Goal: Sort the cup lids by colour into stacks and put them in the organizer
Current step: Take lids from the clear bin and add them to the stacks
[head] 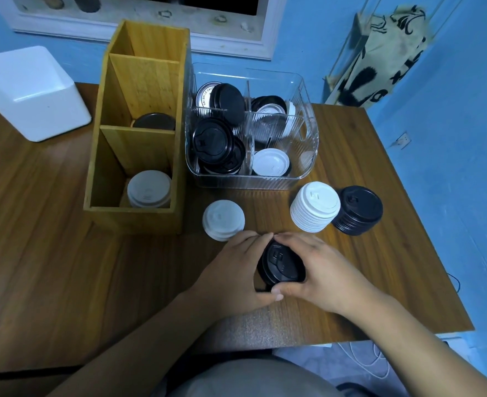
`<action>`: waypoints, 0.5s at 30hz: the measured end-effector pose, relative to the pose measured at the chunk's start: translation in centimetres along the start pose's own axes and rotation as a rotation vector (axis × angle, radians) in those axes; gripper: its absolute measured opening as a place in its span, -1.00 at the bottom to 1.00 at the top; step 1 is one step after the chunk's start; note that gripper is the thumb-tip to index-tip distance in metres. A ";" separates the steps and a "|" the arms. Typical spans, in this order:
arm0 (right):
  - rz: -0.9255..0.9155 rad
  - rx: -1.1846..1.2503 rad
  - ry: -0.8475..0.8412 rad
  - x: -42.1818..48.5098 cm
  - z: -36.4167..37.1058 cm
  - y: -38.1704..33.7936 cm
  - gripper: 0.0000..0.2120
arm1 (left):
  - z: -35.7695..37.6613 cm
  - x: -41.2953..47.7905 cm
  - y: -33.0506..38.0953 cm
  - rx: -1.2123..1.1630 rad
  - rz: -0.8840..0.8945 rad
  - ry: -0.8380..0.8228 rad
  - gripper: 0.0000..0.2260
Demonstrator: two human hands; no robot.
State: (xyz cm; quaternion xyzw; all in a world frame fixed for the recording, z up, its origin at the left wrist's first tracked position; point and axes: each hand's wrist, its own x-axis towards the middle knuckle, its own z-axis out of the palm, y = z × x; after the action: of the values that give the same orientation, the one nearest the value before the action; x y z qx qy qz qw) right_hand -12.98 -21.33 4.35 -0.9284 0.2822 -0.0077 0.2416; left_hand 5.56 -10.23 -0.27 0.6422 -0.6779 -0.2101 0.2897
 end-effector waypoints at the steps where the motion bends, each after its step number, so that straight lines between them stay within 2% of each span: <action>1: 0.004 0.009 0.000 0.0 0.1 0.0 -0.11 | 0.0 0.0 0.0 0.001 0.007 -0.003 -0.08; 6: 0.052 0.126 0.031 -0.1 0.5 0.0 -0.17 | -0.3 0.1 0.2 -0.026 0.023 0.009 -0.17; 9: 0.033 0.222 0.059 -0.7 0.8 0.3 -0.27 | -0.3 0.2 0.3 -0.033 0.032 0.018 -0.19; 15: 0.036 0.126 0.106 -1.1 1.8 0.0 -0.26 | -0.6 0.4 0.5 -0.021 0.057 0.014 -0.26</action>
State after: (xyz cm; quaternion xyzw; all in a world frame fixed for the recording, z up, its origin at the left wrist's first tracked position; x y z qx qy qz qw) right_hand -13.68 -19.93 2.89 -0.9045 0.3100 -0.0702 0.2845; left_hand 5.59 -10.58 0.55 0.6210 -0.6916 -0.2044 0.3070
